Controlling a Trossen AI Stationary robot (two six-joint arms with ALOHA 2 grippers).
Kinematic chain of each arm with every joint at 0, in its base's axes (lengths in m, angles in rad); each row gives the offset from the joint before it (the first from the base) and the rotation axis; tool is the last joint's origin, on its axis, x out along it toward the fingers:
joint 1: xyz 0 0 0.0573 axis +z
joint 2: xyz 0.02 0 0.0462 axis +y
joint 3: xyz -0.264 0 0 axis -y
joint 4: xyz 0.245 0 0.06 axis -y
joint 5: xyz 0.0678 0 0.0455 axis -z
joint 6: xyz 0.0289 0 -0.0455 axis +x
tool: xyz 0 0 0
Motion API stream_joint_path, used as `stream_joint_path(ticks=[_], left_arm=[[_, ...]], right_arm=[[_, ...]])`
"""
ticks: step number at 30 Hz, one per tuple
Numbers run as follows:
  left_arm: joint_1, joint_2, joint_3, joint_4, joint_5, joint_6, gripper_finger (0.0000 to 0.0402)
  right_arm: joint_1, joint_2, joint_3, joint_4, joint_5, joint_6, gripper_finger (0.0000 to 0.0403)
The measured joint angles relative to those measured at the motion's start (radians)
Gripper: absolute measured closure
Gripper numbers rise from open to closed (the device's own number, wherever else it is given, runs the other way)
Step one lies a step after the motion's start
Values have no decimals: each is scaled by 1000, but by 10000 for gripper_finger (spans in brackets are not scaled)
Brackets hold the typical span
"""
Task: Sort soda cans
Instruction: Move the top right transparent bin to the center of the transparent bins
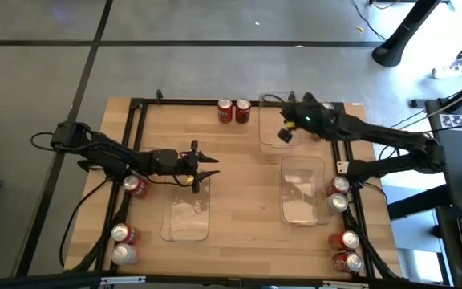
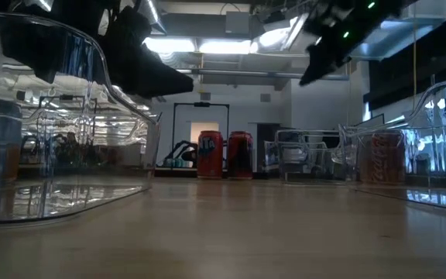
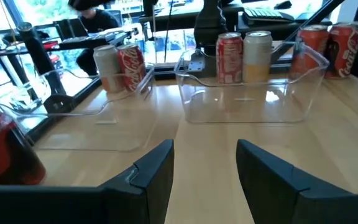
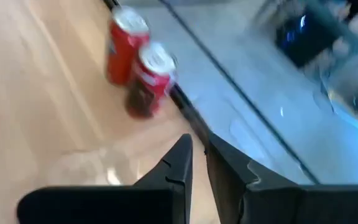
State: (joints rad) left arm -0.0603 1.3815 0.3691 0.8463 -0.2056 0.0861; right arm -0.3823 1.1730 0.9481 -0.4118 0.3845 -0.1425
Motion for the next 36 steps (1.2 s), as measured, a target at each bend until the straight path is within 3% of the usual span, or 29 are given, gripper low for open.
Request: stream_joint_path(ticks=[6, 13, 21, 28, 36], left_arm=[[-14, 0, 0, -3, 1, 21, 238], [-17, 0, 0, -28, 1, 20, 238], [-17, 0, 0, -26, 1, 14, 238], [-17, 0, 0, -26, 1, 0, 238], [-17, 0, 0, -26, 1, -3, 238]], right_arm=[[-88, 151, 88, -162, -181, 33, 332], [-110, 245, 163, -305, -415, 112, 240], [-108, 254, 171, -353, -480, 107, 157], [-100, 272, 171, -370, -604, 57, 158], [-78, 367, 171, -338, -599, 53, 195]])
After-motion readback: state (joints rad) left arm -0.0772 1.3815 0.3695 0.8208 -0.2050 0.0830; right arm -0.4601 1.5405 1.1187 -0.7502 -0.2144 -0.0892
